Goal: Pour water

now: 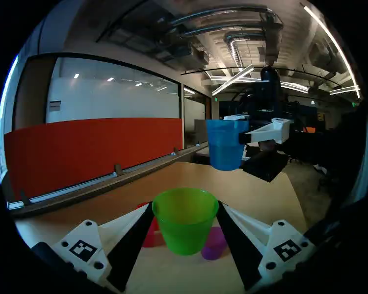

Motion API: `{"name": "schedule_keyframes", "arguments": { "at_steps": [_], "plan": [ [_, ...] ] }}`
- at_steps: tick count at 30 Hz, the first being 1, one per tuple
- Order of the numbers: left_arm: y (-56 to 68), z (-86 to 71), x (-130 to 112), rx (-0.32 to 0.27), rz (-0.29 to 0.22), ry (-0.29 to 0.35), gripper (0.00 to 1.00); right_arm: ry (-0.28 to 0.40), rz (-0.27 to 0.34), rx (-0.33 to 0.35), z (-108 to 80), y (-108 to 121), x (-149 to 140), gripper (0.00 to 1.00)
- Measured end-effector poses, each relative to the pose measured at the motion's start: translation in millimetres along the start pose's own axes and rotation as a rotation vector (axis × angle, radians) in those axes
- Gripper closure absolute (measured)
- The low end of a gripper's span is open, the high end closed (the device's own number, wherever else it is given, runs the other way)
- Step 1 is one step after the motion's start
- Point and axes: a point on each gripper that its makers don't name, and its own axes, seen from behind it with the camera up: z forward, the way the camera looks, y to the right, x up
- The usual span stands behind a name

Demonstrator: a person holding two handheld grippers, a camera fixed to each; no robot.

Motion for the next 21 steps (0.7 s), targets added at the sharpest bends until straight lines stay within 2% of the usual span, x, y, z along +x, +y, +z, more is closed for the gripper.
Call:
{"name": "schedule_keyframes", "arguments": {
  "at_steps": [12,21],
  "plan": [
    [8.5,-7.9,-8,-0.007,-0.015,-0.011,0.10,0.004,-0.025,0.002,14.7,-6,6,0.12],
    [10.3,-15.0,-14,-0.001,-0.015,-0.020,0.10,0.000,-0.055,-0.003,23.0,-9,4,0.12]
  ]
}}
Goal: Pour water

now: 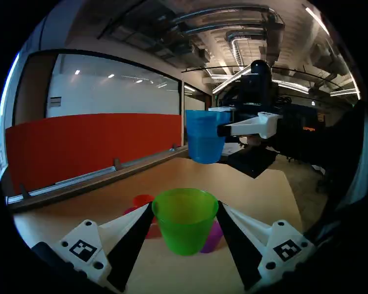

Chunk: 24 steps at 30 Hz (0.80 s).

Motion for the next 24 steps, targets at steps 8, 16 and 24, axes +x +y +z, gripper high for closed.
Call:
{"name": "schedule_keyframes", "arguments": {
  "at_steps": [8,16,24],
  "plan": [
    [3.3,-4.3,-5,-0.002,-0.006,-0.007,0.10,0.010,-0.035,-0.010,2.6,-13,6,0.12],
    [5.0,-9.4,-7,0.004,-0.018,-0.001,0.10,0.018,-0.103,-0.023,-10.4,-31,13,0.12],
    [5.9,-14.5,-7,0.011,-0.025,-0.001,0.10,0.015,-0.170,-0.028,-29.3,-46,15,0.11]
  ]
}}
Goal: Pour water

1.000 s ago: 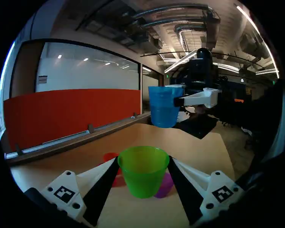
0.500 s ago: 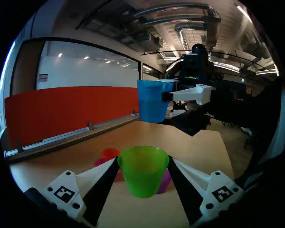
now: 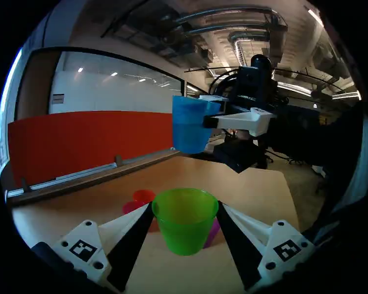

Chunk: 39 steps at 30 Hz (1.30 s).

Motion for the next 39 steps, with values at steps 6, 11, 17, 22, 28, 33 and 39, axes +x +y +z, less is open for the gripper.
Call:
{"name": "schedule_keyframes", "arguments": {
  "at_steps": [6,11,17,22,28,33,39],
  "plan": [
    [-0.4,-1.7,-1,0.005,-0.006,-0.002,0.10,-0.007,-0.031,-0.006,-8.9,-6,1,0.12],
    [2.8,-2.2,0,-0.005,-0.009,0.002,0.10,-0.013,-0.050,-0.011,-15.2,-10,0,0.12],
    [5.3,-2.9,-2,-0.011,-0.007,0.001,0.11,-0.021,-0.090,-0.030,-22.3,-15,0,0.12],
    [8.5,-3.1,-1,-0.018,-0.007,0.009,0.11,-0.019,-0.124,-0.041,-29.6,-16,3,0.12],
    [7.4,-3.7,5,-0.014,-0.010,0.026,0.11,-0.024,-0.177,-0.052,-38.0,-17,9,0.11],
    [8.7,-5.4,10,-0.018,-0.012,0.036,0.11,-0.031,-0.213,-0.056,-43.5,-18,12,0.12],
    [10.5,-7.7,12,-0.023,-0.005,0.034,0.11,-0.040,-0.260,-0.068,-53.0,-20,15,0.11]
  ]
}}
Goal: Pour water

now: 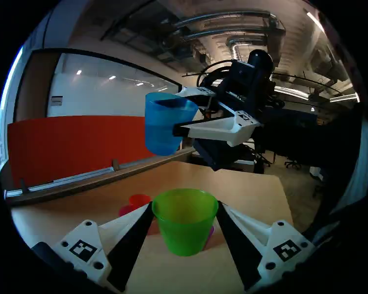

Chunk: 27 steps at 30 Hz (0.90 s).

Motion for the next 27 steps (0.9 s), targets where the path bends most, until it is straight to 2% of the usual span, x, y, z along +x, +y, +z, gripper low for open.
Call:
{"name": "schedule_keyframes", "arguments": {
  "at_steps": [3,27],
  "plan": [
    [0.1,-0.6,2,-0.002,0.000,0.002,0.10,-0.002,-0.029,-0.007,-4.2,-1,2,0.12],
    [1.9,-0.3,14,-0.016,0.014,0.020,0.11,-0.040,-0.212,-0.020,13.0,-15,-4,0.12]
  ]
}}
